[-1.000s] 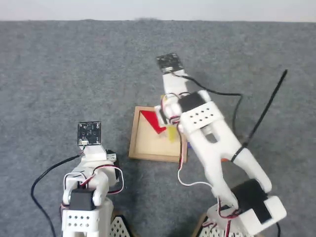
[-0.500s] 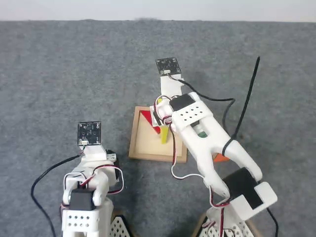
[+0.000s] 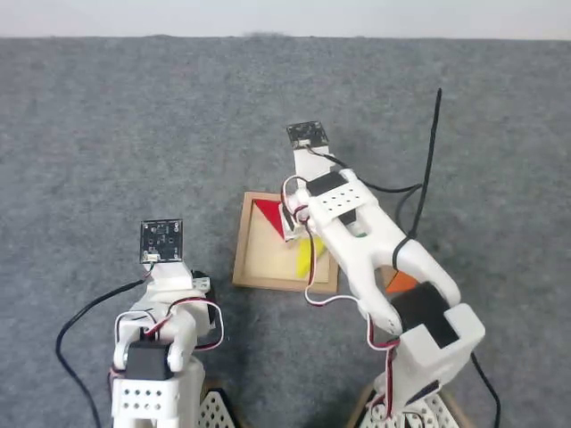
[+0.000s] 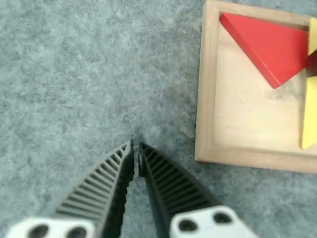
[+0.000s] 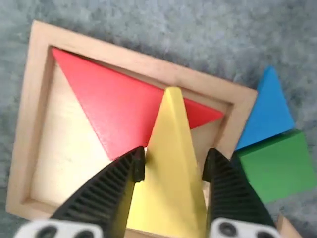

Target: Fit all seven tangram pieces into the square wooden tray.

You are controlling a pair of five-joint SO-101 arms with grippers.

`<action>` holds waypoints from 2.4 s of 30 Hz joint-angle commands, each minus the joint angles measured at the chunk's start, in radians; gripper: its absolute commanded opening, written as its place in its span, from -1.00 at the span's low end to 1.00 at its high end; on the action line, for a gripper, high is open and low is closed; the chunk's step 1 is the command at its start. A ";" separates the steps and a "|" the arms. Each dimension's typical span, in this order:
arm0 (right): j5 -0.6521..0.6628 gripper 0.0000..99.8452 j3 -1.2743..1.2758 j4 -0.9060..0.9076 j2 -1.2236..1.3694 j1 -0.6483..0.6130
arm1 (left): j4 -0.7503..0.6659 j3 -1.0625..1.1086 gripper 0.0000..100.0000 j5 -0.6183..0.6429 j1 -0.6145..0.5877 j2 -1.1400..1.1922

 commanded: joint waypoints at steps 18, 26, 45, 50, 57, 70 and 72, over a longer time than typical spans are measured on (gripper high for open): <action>0.261 -0.61 0.221 -0.208 -0.260 0.027 | 0.002 -0.012 -0.97 -0.011 -0.006 -0.020; 0.270 -0.61 0.195 -0.205 -0.203 -0.008 | 0.002 -0.012 -0.97 -0.011 -0.006 -0.020; 0.327 -0.61 0.204 -0.208 -0.139 -0.111 | 0.002 -0.012 -0.97 -0.011 -0.006 -0.020; 0.328 -0.61 0.204 -0.211 -0.139 -0.108 | 0.002 -0.012 -0.97 -0.011 -0.006 -0.020; 0.443 -0.61 0.204 -0.214 -0.139 -0.108 | 0.002 -0.012 -0.97 -0.011 -0.006 -0.020; 0.416 -0.61 0.198 -0.211 -0.133 -0.074 | 0.002 -0.012 -0.97 -0.011 -0.006 -0.020; 0.405 -0.61 0.193 -0.214 -0.130 -0.047 | 0.002 -0.012 -0.97 -0.011 -0.006 -0.020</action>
